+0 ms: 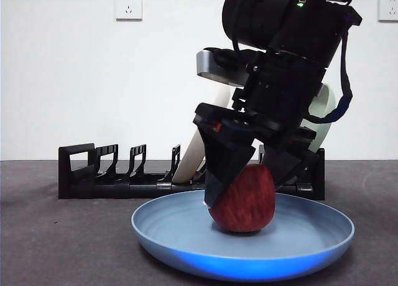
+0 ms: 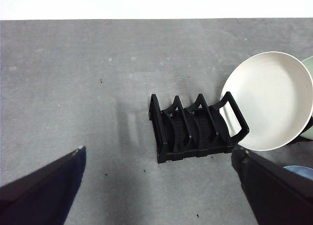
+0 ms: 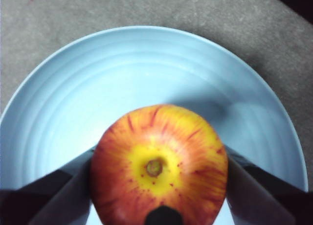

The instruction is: Take the blue plate from the plate rack,put the plate on the table,take the apple from the table,put the apple in the plate

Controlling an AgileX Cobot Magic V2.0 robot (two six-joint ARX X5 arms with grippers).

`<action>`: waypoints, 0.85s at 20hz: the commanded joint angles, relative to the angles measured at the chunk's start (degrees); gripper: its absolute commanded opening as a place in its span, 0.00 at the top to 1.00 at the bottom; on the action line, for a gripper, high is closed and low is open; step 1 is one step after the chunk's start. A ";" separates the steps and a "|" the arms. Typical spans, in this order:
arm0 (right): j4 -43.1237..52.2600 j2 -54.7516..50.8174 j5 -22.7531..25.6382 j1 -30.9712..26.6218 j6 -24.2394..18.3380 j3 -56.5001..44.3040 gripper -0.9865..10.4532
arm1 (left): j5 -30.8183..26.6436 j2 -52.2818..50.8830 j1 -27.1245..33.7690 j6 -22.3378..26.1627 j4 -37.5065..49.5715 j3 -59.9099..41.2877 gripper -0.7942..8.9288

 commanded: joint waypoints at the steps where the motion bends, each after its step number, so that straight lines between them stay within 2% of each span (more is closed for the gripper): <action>1: -0.90 0.68 0.15 0.02 1.49 -0.85 0.39 | 0.17 -0.11 0.04 -0.39 0.31 -0.20 0.41; 5: -0.90 -1.75 0.13 0.02 1.97 -0.57 0.36 | 3.06 -0.09 0.04 -0.37 0.09 -0.20 0.41; 8: -0.96 -8.68 0.15 0.02 2.51 -0.26 0.37 | 3.87 -0.09 0.00 -0.37 -0.24 -0.20 0.41; 11: -2.34 -19.47 0.17 0.02 2.58 -0.26 0.37 | 9.60 -0.09 0.00 -0.37 -0.39 -0.20 0.41; 14: -5.20 -31.10 0.48 0.00 3.17 -0.24 0.37 | 18.47 -0.09 0.00 -0.35 -0.37 -0.20 0.41; 15: -6.08 -34.51 2.03 0.00 3.63 -0.24 0.38 | 21.09 -0.09 -0.02 -0.35 -0.37 -0.20 0.43; 16: -7.32 -37.70 4.00 0.00 3.67 -0.24 0.44 | 22.91 -0.09 -0.02 -0.31 -0.42 -0.20 0.51; 17: -8.66 -40.52 6.16 0.00 3.69 -0.26 0.52 | 24.09 -0.11 -0.02 -0.24 -0.57 -0.20 0.63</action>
